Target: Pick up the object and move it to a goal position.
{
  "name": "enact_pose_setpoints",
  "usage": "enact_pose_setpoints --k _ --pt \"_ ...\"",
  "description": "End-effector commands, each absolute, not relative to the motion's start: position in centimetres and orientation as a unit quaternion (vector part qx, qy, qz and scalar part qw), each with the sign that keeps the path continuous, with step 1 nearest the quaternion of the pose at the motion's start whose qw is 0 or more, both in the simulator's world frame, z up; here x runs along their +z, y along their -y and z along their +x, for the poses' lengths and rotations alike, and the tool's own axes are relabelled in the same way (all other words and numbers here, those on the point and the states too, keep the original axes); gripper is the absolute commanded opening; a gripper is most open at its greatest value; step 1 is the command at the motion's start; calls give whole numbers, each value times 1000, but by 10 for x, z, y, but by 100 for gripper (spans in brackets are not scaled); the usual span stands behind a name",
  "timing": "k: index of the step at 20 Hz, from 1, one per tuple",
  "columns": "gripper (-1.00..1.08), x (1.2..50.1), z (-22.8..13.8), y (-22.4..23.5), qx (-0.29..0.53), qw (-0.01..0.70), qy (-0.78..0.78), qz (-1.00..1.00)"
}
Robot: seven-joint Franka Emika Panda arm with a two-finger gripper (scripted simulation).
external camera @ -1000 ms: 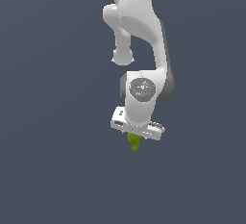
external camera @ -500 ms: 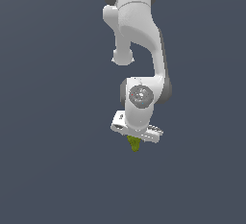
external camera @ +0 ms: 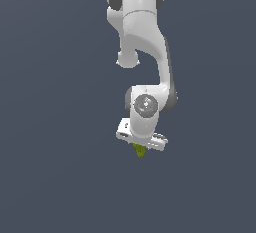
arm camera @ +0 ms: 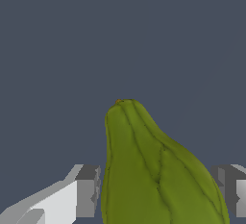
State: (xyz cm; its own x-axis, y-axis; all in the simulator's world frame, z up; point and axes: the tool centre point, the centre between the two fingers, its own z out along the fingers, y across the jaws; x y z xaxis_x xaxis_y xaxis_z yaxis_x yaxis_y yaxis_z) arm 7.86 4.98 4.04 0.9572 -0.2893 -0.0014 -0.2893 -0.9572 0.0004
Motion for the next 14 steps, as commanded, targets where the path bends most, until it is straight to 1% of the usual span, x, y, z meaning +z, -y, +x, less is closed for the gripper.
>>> enact_pose_setpoints --k 1,14 --pt "-100 41 79 -50 0 0 146 989" --pt "-100 46 77 -48 -1 0 146 989"
